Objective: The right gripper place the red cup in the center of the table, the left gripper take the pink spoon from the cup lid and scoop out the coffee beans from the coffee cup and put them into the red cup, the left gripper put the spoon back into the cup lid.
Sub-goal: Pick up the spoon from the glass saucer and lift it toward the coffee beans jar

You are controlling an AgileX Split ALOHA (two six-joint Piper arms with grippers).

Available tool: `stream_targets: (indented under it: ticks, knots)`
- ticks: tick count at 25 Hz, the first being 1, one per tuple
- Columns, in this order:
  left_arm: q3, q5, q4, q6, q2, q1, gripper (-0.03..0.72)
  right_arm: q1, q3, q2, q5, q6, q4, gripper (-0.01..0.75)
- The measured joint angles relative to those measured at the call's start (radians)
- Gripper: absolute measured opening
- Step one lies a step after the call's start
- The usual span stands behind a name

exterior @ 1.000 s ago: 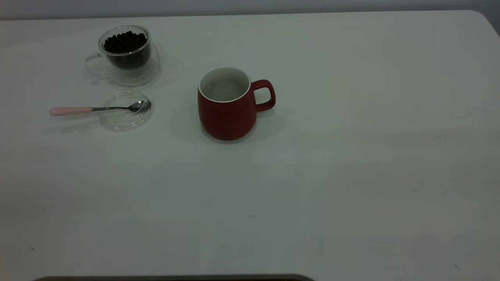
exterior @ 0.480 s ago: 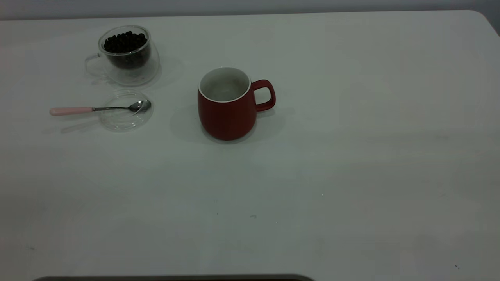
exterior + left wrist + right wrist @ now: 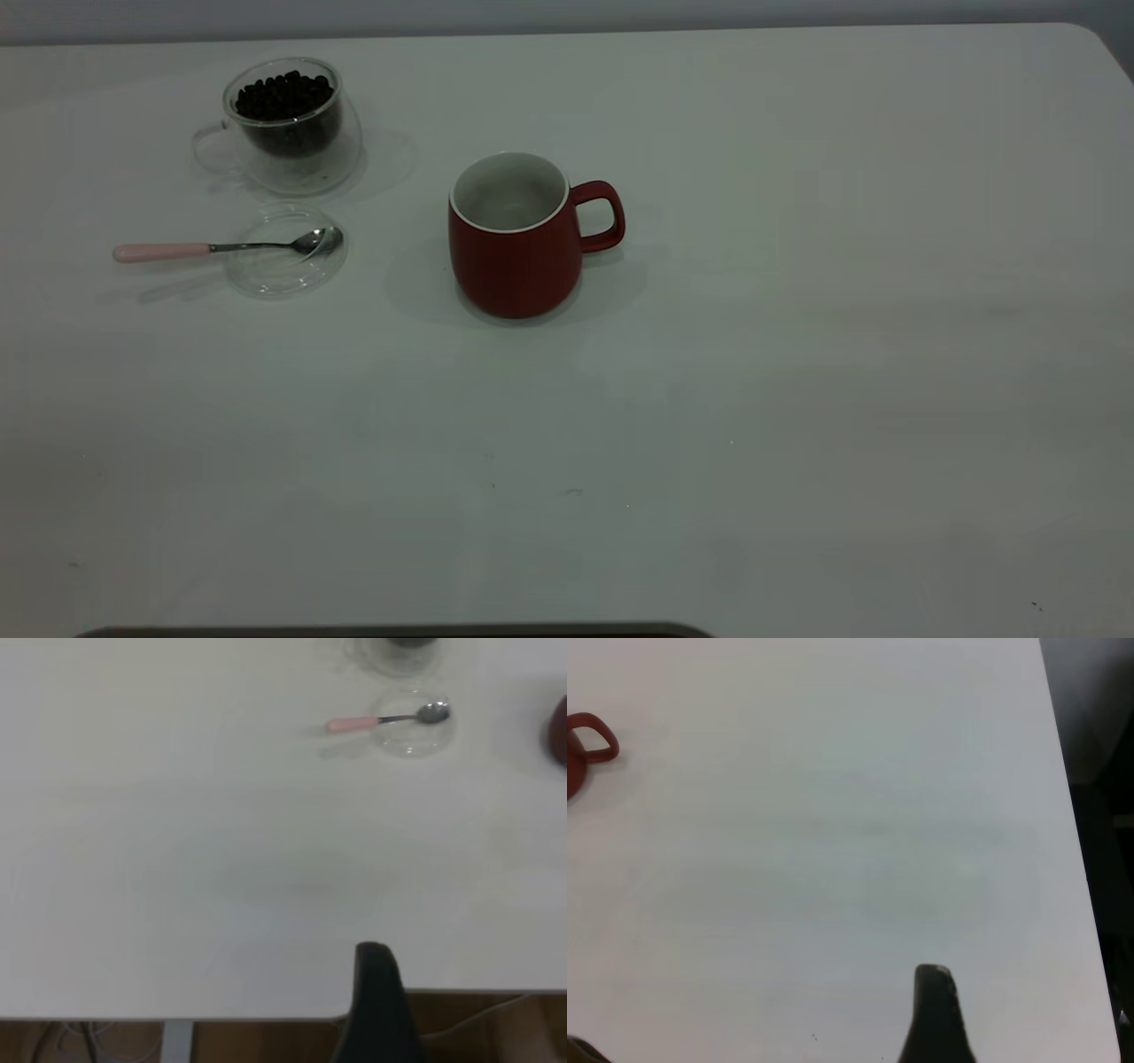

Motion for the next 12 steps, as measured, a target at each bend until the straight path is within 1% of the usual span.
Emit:
stream_targets:
  ticks: [2, 4, 6, 9, 12]
  knots:
    - [-0.024, -0.036, -0.004, -0.029, 0.043, 0.0, 0.589, 0.0, 0.0, 0.0, 0.0, 0.0, 0.0, 0.59]
    - [-0.078, -0.089, -0.005, -0.037, 0.145, 0.0, 0.589, 0.0, 0.0, 0.0, 0.0, 0.0, 0.0, 0.59]
    - [-0.146, -0.136, -0.006, -0.039, 0.279, 0.0, 0.589, 0.0, 0.0, 0.0, 0.0, 0.0, 0.0, 0.59]
    - [-0.265, -0.176, -0.011, -0.04, 0.52, 0.0, 0.589, 0.0, 0.0, 0.0, 0.0, 0.0, 0.0, 0.59]
    - [-0.354, -0.229, -0.049, -0.039, 0.757, 0.0, 0.59, 0.0, 0.0, 0.0, 0.0, 0.0, 0.0, 0.59]
